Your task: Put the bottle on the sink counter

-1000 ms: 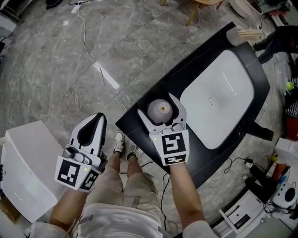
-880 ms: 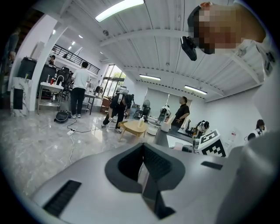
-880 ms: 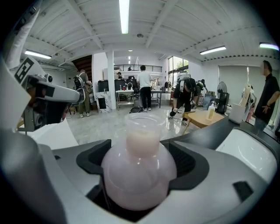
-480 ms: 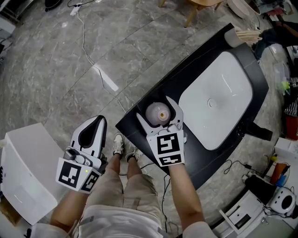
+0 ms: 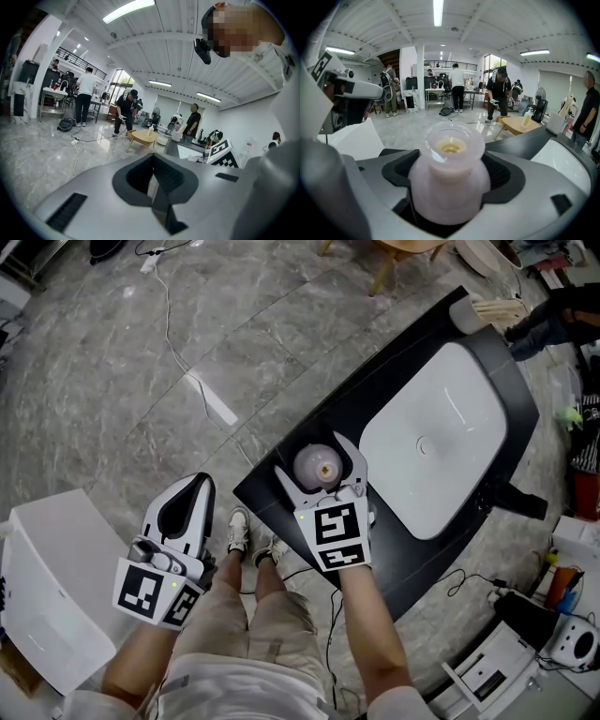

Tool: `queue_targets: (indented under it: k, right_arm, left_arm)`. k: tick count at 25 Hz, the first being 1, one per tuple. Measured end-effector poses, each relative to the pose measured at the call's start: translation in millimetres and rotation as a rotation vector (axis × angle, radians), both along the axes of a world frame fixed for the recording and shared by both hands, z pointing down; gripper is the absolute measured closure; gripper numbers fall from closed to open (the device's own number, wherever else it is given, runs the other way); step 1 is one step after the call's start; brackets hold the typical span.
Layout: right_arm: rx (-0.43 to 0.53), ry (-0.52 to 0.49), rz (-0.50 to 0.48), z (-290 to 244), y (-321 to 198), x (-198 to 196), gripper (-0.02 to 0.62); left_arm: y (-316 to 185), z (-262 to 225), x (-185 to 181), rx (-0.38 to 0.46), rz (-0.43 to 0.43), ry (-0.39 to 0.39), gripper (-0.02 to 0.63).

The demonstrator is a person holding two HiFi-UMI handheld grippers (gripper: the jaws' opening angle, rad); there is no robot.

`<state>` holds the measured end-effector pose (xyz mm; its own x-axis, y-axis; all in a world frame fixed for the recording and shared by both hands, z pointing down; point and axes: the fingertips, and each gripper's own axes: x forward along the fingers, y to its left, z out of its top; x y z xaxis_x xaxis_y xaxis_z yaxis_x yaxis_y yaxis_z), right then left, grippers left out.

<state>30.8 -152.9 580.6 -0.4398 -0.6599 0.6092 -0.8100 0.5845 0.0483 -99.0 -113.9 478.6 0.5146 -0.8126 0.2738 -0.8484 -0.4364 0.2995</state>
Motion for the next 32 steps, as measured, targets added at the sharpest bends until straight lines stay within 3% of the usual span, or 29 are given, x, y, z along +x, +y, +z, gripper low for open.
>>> queue_targets:
  k: [15, 30, 32]
  right_arm:
    - [-0.003, -0.010, 0.016, 0, 16, 5, 0.178]
    - [-0.010, 0.028, 0.086, -11, 52, 40, 0.179]
    - [-0.001, 0.035, 0.098, -14, 58, 46, 0.209]
  left_arm:
    - [8, -1, -3, 0.006, 0.007, 0.008, 0.592]
    - [20, -17, 9, 0.030, 0.043, 0.008, 0.592]
    - [22, -23, 10, 0.039, 0.046, 0.007, 0.592]
